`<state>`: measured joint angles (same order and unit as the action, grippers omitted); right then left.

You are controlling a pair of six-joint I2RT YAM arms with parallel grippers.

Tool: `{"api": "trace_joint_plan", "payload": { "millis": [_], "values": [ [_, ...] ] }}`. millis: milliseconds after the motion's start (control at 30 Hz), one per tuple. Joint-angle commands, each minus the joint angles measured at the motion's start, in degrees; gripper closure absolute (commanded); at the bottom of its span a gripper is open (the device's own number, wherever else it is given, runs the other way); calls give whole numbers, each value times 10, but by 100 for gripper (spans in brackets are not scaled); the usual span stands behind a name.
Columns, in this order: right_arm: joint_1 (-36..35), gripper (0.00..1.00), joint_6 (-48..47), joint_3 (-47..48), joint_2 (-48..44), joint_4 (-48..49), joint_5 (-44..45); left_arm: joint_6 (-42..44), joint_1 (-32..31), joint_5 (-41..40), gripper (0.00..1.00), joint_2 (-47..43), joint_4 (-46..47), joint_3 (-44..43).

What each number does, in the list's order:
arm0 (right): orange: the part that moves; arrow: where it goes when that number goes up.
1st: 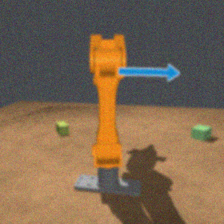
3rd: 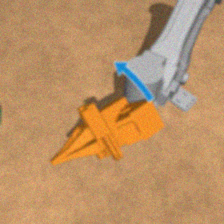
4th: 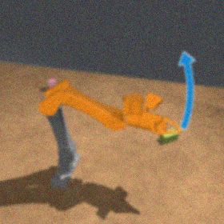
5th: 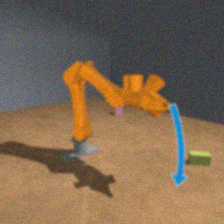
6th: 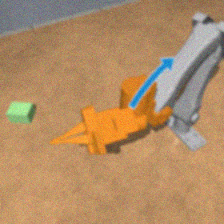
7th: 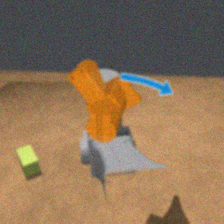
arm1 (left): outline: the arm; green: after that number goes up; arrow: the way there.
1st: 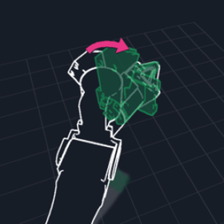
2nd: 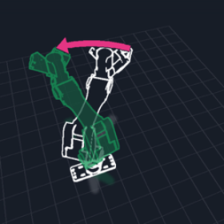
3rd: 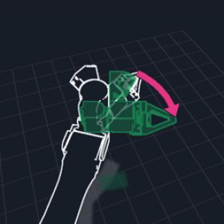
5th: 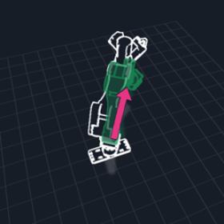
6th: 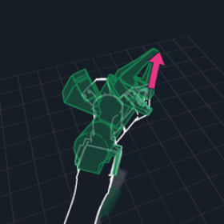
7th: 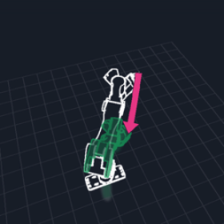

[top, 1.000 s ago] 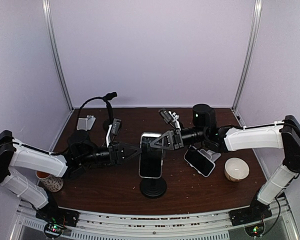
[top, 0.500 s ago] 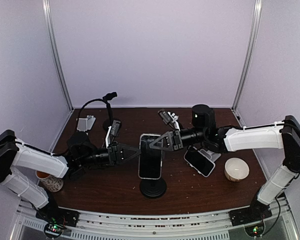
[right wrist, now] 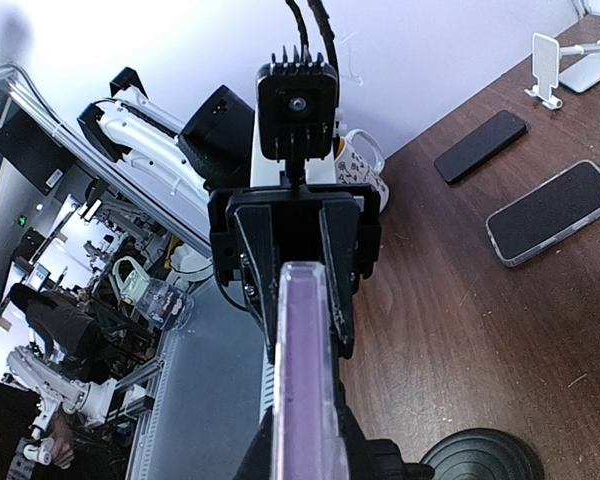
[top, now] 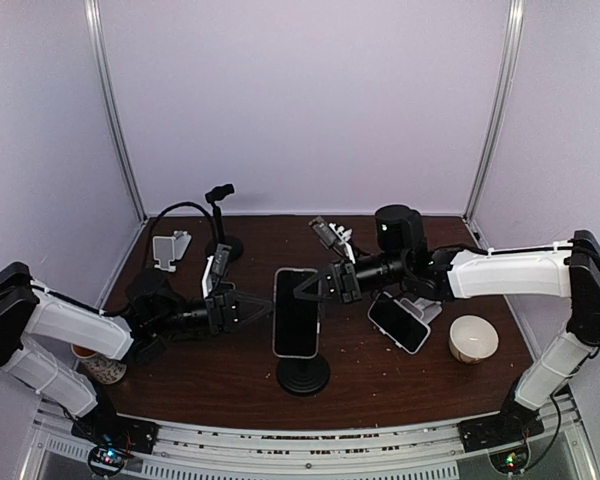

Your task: Remove the phone from the phone stand

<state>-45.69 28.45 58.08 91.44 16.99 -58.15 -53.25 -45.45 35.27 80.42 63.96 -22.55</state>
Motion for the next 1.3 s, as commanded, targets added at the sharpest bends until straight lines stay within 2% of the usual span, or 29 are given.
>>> {"api": "trace_joint_plan", "payload": {
  "millis": [0,600,833,1267],
  "values": [
    [27,100,-59,-8,-23,-131,-8,2,54,-17,100,-34,33,32],
    [-14,100,-81,-16,-55,-21,-109,27,58,-91,100,-55,-74,19],
    [-19,100,-41,-42,-57,55,-139,9,68,-95,100,-43,-41,32],
    [-49,100,-53,-44,-70,73,-176,22,72,-146,100,-65,-180,8]
  ]
}}
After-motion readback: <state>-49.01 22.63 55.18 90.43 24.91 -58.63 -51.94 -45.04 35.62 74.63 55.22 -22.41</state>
